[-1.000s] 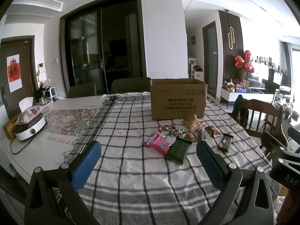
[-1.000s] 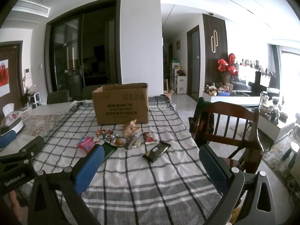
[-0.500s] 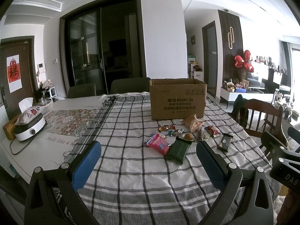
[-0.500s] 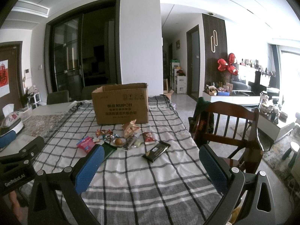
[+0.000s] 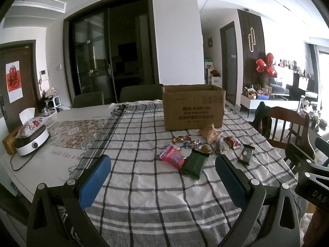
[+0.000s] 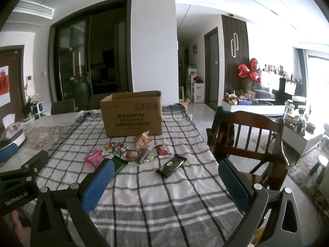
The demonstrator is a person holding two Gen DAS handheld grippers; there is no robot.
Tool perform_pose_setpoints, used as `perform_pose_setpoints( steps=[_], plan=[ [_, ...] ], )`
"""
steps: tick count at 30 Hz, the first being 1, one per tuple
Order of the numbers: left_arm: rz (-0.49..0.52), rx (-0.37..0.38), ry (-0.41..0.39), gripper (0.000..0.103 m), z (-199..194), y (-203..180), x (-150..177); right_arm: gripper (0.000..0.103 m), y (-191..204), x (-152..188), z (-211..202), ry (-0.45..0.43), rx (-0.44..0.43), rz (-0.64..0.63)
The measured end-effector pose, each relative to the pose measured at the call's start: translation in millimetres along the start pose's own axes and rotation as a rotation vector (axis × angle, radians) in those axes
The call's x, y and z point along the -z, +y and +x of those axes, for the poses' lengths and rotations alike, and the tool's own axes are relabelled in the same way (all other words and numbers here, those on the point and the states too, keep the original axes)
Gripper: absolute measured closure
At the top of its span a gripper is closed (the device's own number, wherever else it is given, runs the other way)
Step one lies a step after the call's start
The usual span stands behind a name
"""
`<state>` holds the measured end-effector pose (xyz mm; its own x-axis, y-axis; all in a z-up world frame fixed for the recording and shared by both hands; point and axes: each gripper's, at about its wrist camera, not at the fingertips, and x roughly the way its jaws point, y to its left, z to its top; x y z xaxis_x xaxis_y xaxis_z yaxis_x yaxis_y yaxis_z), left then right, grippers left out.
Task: Organize snacks
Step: 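Grasp the dark green packet with the left tool while the right tool grasps a black cheese cracker bar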
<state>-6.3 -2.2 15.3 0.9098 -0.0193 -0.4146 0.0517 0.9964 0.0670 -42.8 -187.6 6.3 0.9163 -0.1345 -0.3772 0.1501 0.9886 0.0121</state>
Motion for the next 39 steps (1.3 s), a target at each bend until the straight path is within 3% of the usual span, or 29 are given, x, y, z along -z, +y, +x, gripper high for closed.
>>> perform_pose_setpoints(
  steps=[9, 23, 29, 39],
  plan=[
    [0.064, 0.051, 0.006, 0.0, 19.4, -11.5, -3.0, 0.001, -3.5, -3.2, 4.7, 0.016, 0.006, 0.033],
    [0.213, 0.182, 0.091, 0.028, 87.0, -37.0, 3.3, 0.002, -4.9, 1.3, 70.3, 0.146, 0.059, 0.086],
    [0.258, 0.203, 0.147, 0.04, 120.0, -44.5, 11.2, 0.007, 2.5, 5.4, 99.9, 0.191, 0.063, 0.1],
    [0.273, 0.255, 0.263, 0.05, 174.6, -57.6, 24.2, 0.024, 6.3, 13.4, 155.2, 0.287, 0.087, 0.139]
  ],
)
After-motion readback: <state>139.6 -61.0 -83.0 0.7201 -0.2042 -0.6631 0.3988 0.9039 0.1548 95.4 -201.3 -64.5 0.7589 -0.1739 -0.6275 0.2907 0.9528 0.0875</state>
